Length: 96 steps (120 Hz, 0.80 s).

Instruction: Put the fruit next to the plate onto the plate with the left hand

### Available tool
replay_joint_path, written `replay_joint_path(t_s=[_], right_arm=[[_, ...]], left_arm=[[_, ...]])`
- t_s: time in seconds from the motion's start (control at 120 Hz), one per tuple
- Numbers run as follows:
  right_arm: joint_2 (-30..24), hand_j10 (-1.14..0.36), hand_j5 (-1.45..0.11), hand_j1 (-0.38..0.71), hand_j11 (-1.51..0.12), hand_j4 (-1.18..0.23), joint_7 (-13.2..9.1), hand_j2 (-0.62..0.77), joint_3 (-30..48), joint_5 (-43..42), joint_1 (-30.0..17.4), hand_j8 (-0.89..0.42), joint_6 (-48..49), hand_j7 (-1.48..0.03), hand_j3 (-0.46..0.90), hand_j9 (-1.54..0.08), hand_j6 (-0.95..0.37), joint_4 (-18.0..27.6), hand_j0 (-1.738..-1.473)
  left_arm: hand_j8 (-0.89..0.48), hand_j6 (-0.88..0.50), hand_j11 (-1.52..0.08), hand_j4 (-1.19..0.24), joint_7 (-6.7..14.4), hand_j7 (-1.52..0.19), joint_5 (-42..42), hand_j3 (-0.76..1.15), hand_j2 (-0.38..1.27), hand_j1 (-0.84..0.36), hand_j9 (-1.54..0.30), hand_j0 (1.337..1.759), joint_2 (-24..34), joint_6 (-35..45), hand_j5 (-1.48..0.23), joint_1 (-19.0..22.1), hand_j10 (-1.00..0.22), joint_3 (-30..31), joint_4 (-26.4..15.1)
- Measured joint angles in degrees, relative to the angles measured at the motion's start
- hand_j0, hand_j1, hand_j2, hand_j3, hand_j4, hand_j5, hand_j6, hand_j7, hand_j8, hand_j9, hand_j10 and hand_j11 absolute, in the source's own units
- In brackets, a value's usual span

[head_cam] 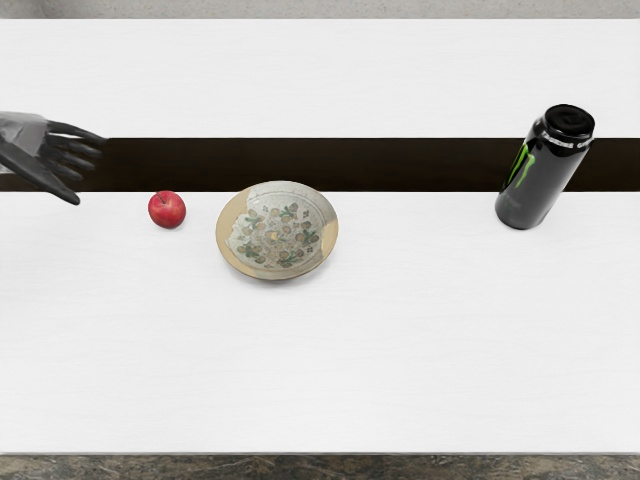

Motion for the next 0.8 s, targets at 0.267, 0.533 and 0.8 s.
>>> replay_joint_path(t_s=[0.267, 0.533, 0.8], right_arm=[[0.0, -0.03, -0.04, -0.31, -0.04, -0.03, -0.1, -0.01, -0.2, 0.1, -0.7, -0.03, -0.3, -0.04, 0.00, -0.04, -0.03, -0.3, -1.658], [0.0, -0.03, -0.04, -0.31, -0.04, -0.03, -0.1, -0.01, -0.3, 0.1, -0.7, -0.03, -0.4, -0.04, 0.00, -0.04, -0.03, -0.4, -1.658], [0.0, -0.03, -0.04, -0.31, -0.04, -0.03, -0.1, -0.01, -0.3, 0.1, -0.7, -0.03, -0.4, -0.04, 0.00, -0.04, -0.03, -0.4, -1.658]], left_arm=[[-0.26, -0.26, -0.33, -0.26, 0.2, -0.33, 9.7, 0.00, 0.05, 0.04, -0.33, 1.658, -5.0, 9.0, -0.33, 1.1, -0.26, 0.2, -0.2], [-0.27, -0.27, -0.34, -0.27, -0.1, -0.34, 21.2, 0.00, 0.05, 0.03, -0.34, 1.658, -7.4, 33.0, -0.34, -2.8, -0.26, 11.0, -10.2], [-0.26, -0.26, -0.34, -0.26, -0.1, -0.34, 24.0, 0.00, 0.05, 0.04, -0.34, 1.658, -13.9, 47.2, -0.34, -5.2, -0.26, 24.2, -19.6]])
